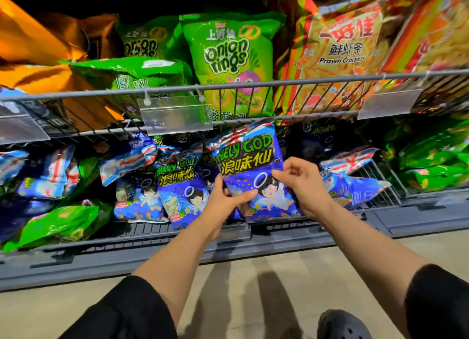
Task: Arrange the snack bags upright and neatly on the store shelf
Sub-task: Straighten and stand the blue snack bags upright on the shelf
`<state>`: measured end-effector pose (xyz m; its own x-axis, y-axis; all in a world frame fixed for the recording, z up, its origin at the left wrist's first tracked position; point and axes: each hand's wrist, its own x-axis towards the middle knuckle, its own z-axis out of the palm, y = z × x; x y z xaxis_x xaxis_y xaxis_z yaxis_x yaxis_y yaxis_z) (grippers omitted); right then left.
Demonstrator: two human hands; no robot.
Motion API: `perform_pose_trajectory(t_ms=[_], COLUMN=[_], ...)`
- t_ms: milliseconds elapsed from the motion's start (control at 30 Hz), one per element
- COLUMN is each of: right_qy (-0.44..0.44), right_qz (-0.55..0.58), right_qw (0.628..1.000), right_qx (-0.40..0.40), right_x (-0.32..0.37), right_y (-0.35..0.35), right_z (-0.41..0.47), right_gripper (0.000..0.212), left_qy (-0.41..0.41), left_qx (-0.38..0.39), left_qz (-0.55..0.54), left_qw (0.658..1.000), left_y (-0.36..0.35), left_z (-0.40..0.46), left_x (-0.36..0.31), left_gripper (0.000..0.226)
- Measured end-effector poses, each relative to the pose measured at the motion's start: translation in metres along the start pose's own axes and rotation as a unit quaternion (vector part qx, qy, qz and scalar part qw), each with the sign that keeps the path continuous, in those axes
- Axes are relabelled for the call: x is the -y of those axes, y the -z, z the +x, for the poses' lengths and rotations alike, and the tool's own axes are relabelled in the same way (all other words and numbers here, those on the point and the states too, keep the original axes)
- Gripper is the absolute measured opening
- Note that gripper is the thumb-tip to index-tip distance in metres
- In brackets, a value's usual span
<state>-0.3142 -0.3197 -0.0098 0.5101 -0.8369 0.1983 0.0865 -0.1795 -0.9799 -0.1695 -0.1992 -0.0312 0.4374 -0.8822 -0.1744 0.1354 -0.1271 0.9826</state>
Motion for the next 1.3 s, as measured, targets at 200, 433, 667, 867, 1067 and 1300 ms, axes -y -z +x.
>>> perform_pose_trajectory(t_ms=[200,433,667,867,1067,1300], right_qy=[-0.036,-0.055,-0.182,-0.091,-0.076,-0.009], right_qz=[0.045,0.025,-0.064,-0.401,-0.536,-0.697], right_qw=[0.997,0.99,0.979,0.911,0.832,0.686], right_qx=[0.043,0.128,0.066,0.028,0.122,0.207], right_x=[0.001,0.017,-0.01,-0.046,-0.085,-0.104], right_y=[0.01,0.0,-0.009,0.01,0.015,0.001], right_z=[0.001,0.001,0.003,0.009,0.015,0.032], right_gripper=[0.021,0.02,0.024,0.021,0.083,0.082], left_qy=[0.007,-0.027,-0.016,-0.004,-0.057,-0.066], left_qx=[0.012,0.029,-0.162,-0.3,-0.317,-0.314], left_qz=[0.02,0.037,0.228,0.263,0.316,0.321], left_qw=[1.0,0.999,0.96,0.917,0.892,0.891], left_y=[0.02,0.021,0.035,0.045,0.051,0.055], left_z=[-0.004,-0.001,-0.009,-0.007,0.005,0.022], left_x=[-0.001,-0.006,-0.012,-0.004,0.01,0.02], left_gripper=[0.076,0.1,0.118,0.114,0.114,0.116])
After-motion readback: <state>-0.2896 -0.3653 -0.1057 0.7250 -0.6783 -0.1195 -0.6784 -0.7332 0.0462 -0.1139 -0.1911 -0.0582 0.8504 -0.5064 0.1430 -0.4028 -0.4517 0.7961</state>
